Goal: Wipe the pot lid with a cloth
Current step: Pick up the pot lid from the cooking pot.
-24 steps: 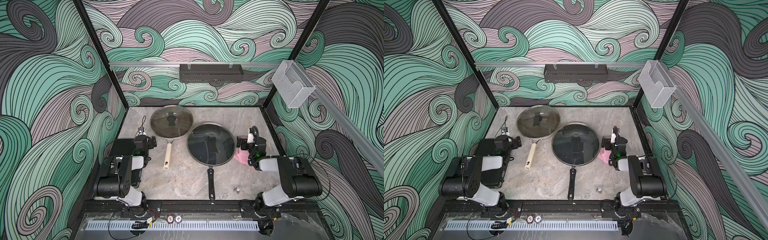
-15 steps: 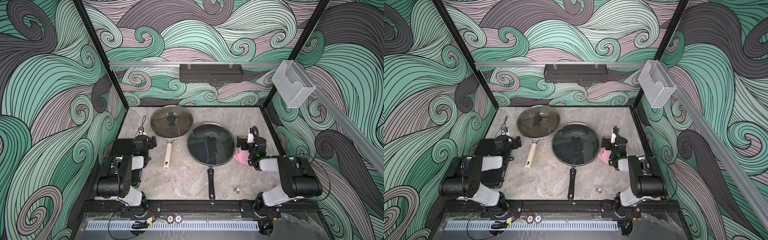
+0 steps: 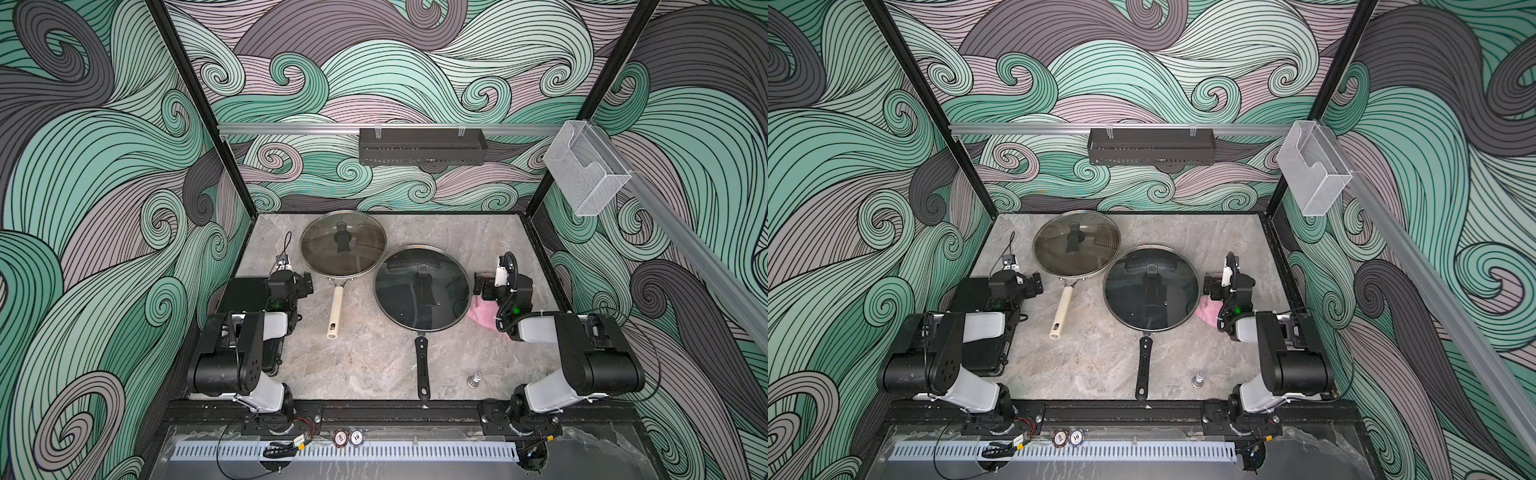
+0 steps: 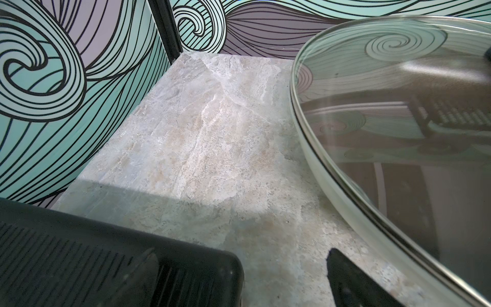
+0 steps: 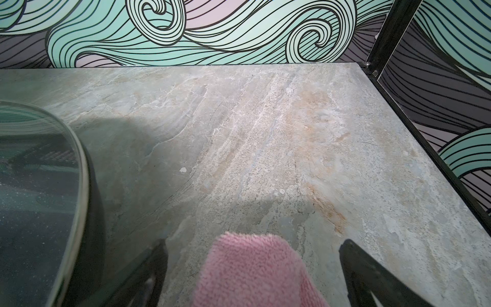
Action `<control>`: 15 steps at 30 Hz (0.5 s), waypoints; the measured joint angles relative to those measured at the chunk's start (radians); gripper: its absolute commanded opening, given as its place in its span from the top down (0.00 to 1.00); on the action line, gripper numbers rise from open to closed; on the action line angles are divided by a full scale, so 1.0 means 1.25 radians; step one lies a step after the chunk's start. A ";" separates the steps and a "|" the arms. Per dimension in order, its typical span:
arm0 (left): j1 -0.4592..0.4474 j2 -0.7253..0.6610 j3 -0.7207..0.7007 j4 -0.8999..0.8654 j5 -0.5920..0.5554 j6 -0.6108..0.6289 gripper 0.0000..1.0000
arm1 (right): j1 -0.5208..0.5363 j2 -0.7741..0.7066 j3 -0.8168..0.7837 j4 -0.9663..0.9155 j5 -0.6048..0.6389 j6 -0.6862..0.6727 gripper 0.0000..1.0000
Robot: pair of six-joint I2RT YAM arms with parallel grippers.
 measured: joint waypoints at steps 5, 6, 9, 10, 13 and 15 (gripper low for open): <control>0.000 0.000 0.000 0.000 0.000 0.000 0.01 | 0.000 0.000 0.000 0.000 0.000 0.000 0.01; 0.000 0.000 0.000 0.000 0.000 0.000 0.01 | 0.000 0.000 0.000 0.000 0.000 0.000 0.01; 0.000 0.000 0.000 0.000 0.000 0.000 0.01 | 0.000 0.000 0.000 0.000 -0.001 0.000 0.01; 0.000 0.000 0.000 0.000 0.000 0.000 0.01 | 0.000 0.000 0.000 0.000 -0.001 0.000 0.01; 0.000 0.000 0.000 0.000 0.000 0.000 0.01 | 0.000 0.000 0.000 0.000 -0.001 0.000 0.01; 0.000 0.000 0.000 0.000 -0.001 0.000 0.03 | -0.001 0.000 0.000 0.000 -0.001 0.000 0.01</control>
